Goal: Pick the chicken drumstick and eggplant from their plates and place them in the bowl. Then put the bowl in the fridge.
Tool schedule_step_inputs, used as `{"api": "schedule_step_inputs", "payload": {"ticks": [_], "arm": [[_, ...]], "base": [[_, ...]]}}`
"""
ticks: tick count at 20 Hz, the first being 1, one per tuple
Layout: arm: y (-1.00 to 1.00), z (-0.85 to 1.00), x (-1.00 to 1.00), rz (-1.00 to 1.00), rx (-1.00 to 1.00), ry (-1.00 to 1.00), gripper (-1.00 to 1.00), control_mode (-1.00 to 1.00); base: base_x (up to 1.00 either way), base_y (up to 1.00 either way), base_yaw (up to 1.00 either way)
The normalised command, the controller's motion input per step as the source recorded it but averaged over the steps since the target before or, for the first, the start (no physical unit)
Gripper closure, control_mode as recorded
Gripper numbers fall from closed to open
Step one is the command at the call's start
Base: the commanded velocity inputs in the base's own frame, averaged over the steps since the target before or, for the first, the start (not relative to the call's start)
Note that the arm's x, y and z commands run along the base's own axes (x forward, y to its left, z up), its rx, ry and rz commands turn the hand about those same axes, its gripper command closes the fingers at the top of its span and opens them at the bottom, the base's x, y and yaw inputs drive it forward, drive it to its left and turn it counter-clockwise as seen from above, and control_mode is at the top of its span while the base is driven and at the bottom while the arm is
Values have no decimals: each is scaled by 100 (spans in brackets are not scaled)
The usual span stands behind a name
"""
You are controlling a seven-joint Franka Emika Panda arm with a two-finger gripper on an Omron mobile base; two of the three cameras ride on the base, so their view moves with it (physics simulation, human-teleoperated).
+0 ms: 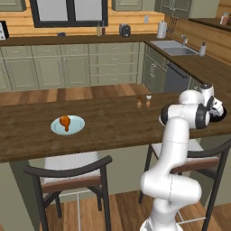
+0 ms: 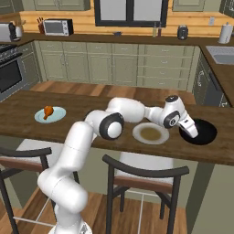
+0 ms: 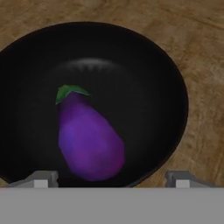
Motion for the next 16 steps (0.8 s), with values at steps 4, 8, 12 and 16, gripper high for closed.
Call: {"api": "schedule_step_inputs", "payload": {"ticks": [4,8,12,16], "arm": [[2,31,-29,0,0,0,-100,-100],[74,12,-96,0,-2,3,-100,-100],[100,0,-63,7,-8,0,-100,-100],[100,0,-8,14,0,4,-100,-100]], "base": [[0,0,0],[0,0,0],[0,0,0],[0,0,0]]}}
